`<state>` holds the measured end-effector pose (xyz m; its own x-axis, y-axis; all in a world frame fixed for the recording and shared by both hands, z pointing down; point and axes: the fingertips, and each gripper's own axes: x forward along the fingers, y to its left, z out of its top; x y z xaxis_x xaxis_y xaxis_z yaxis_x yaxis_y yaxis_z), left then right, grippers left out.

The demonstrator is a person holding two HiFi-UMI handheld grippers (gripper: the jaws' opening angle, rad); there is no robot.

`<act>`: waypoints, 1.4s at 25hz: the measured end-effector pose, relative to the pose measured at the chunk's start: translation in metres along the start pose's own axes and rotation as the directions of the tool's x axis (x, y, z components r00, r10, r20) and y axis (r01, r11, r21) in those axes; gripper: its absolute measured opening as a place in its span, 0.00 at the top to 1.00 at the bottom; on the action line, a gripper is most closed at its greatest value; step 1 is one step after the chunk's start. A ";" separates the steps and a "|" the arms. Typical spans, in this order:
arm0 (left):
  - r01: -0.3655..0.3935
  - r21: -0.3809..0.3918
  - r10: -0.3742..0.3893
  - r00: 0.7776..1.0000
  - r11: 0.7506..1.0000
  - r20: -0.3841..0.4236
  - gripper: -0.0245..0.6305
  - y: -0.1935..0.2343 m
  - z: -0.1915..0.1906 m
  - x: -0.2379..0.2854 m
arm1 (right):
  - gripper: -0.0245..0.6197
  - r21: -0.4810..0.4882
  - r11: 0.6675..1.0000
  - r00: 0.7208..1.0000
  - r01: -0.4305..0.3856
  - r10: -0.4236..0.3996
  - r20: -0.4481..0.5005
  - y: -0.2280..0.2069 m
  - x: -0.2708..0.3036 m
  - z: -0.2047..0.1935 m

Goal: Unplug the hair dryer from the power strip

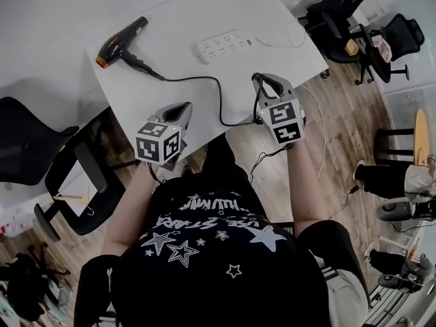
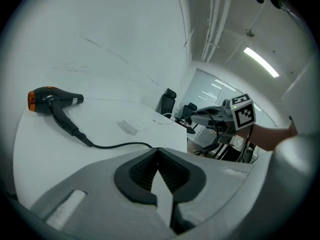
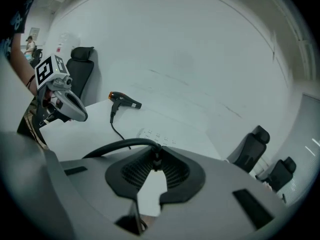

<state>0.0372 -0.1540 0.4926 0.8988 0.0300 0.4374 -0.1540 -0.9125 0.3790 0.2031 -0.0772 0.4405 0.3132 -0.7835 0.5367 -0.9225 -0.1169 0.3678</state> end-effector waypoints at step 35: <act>0.146 0.041 -0.137 0.976 0.988 -0.168 0.95 -0.104 -0.110 -0.032 | 0.86 0.394 0.908 0.962 0.145 -0.036 -0.271 0.093 -0.157 -0.186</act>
<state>-0.0210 -0.0153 0.5292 0.8295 0.2233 0.5119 -0.0037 -0.9144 0.4048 0.1100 0.1483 0.5324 0.3960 -0.5842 0.7085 -0.8806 -0.4603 0.1127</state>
